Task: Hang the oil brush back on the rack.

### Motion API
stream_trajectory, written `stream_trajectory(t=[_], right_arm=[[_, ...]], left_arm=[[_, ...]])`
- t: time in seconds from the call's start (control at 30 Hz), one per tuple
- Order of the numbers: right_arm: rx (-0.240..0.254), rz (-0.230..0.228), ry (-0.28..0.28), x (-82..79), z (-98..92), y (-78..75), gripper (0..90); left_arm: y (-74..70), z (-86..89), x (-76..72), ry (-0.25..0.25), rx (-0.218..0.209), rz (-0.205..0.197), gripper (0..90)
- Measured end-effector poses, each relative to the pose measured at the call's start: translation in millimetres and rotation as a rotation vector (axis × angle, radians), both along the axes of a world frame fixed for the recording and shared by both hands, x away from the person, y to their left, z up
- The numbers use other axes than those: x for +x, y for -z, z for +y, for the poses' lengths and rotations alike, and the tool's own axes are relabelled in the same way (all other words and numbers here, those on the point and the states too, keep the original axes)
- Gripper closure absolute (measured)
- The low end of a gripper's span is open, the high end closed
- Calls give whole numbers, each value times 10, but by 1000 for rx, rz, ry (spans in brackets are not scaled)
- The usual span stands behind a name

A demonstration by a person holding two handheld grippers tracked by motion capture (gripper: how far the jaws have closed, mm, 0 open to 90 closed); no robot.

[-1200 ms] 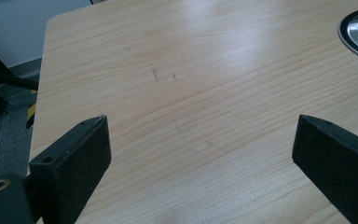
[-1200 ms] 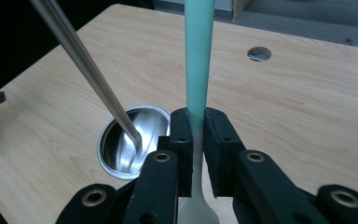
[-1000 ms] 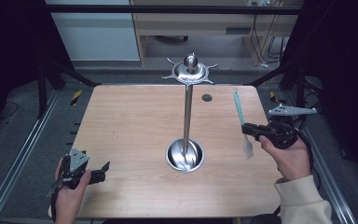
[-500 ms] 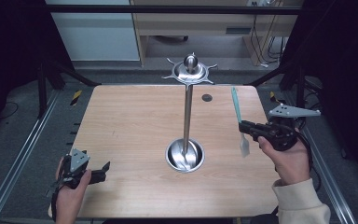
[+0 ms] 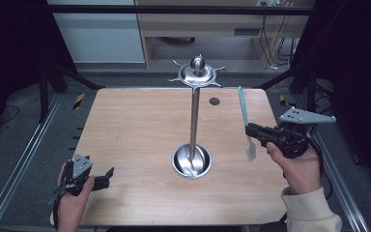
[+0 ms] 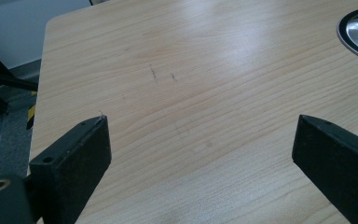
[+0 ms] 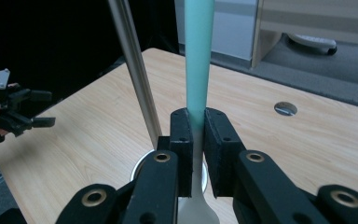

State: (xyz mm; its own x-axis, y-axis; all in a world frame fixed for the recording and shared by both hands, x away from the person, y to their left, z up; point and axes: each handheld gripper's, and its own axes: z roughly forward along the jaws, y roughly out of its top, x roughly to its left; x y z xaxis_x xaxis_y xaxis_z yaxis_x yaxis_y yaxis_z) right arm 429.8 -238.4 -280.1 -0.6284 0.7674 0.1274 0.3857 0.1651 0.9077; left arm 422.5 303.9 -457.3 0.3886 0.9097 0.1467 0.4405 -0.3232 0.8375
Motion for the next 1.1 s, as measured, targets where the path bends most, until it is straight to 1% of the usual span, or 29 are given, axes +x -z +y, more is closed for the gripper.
stream_trajectory(t=[0.17, 0.33, 0.5, 0.77, 0.9, 1.1], right_arm=[[-5, -36, -16, -78, 70, -19, 823], [7, -72, -34, -154, 121, -59, 823], [19, -93, -54, -169, 139, -105, 823], [25, -137, -97, -197, 200, -183, 823], [21, -142, -108, -198, 218, -200, 823], [21, -136, -118, -160, 249, -216, 823]], left_arm=[[-1, 2, -1, -1, -5, -3, 40], [3, -5, 2, 3, -1, 0, 40], [1, -4, 1, 3, 0, -1, 40], [3, -3, 3, 3, -3, 0, 41], [3, -3, 3, 4, -4, 0, 41], [4, -5, 3, 4, -3, 1, 41]])
